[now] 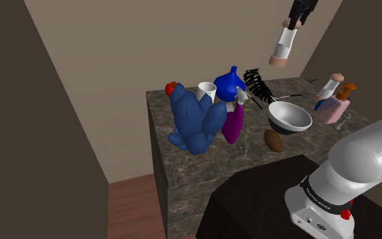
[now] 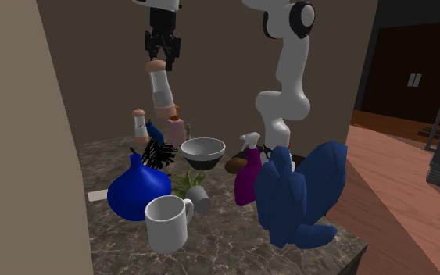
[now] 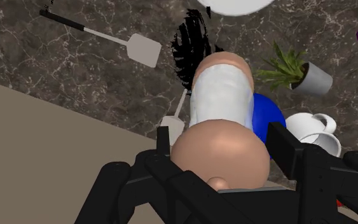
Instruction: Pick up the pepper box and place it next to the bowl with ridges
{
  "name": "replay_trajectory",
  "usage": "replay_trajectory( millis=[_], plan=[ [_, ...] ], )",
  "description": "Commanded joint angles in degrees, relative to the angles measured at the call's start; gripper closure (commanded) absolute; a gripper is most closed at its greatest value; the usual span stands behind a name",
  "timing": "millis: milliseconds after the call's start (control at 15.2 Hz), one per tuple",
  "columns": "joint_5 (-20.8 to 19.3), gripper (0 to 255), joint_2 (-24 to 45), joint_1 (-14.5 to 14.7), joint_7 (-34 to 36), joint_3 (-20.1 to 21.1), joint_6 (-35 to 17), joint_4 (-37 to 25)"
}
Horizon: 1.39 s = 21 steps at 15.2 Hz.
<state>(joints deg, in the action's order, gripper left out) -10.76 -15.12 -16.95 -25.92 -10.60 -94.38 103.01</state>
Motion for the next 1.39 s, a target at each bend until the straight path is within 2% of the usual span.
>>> replay_trajectory(
  millis=[0,528,924,1320],
  plan=[
    [-0.2,255,-0.4,-1.0,-2.8,-1.8,-0.8,0.7],
    [0.3,255,2.8,-5.0,-14.6,-9.7,-2.4,-2.7],
    [3.0,255,8.3,-8.1,-24.4,-16.1,-3.1,-8.5],
    [2.3,255,7.1,-8.2,-23.6,-15.9,-7.8,-2.5]
  ],
)
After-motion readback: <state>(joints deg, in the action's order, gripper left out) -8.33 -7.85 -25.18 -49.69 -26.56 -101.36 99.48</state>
